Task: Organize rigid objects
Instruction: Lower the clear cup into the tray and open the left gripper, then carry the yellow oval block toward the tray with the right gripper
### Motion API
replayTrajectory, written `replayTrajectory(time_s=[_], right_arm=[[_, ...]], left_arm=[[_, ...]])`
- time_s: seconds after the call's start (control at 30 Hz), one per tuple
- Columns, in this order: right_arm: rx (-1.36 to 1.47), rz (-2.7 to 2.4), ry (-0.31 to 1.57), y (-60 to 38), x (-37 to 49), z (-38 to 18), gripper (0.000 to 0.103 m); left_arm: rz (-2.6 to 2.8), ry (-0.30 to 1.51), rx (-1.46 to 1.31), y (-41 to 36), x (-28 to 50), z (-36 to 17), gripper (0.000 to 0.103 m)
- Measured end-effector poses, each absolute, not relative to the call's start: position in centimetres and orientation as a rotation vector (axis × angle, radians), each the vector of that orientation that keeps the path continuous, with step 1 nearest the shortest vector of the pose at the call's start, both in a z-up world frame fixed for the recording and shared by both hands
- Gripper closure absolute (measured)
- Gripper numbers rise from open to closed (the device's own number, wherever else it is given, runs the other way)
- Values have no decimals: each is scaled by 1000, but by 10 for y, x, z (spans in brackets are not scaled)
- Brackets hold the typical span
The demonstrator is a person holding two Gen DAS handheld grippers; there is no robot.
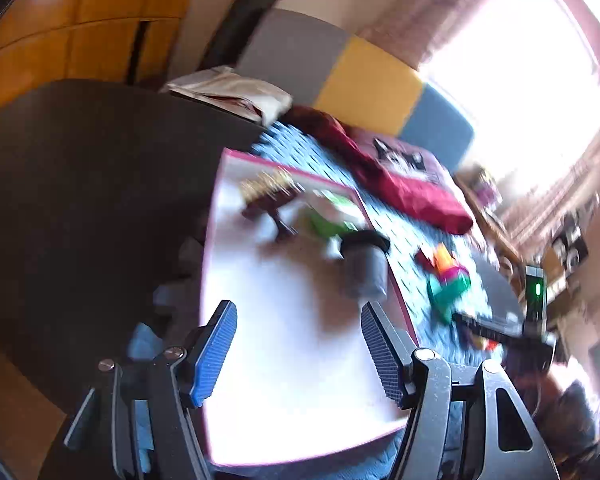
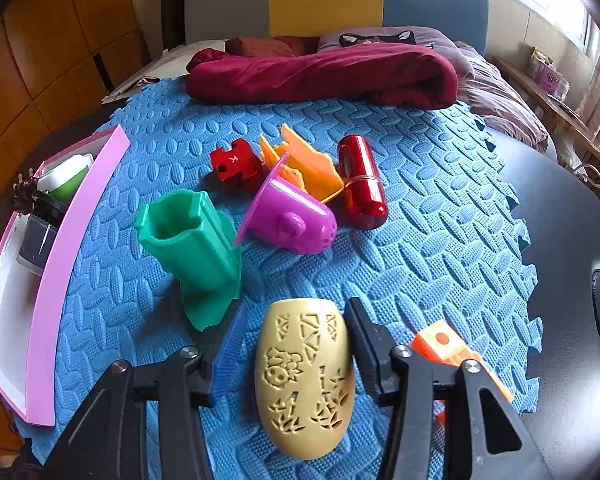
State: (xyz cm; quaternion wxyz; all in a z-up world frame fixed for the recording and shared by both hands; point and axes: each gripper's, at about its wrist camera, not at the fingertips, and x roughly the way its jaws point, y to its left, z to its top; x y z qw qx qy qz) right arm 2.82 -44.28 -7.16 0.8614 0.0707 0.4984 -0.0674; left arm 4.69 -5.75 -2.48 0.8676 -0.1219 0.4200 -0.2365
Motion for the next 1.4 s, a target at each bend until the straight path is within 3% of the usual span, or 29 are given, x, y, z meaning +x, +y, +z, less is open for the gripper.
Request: replayTrajectory(time_s=[0.2,0.37,1.4], right_arm=[[160,-162,1081,-438,18,-71,41],[135,-172,1053,-431,10,-69,58],[175,-245,1010,-416,-9,-67,59]], left_arm=[[-521,928,-232,-72,40,-45,37],[-477,910,-191,-69,36,-47,37],[-327,868,-55,-59,29,-40,33]])
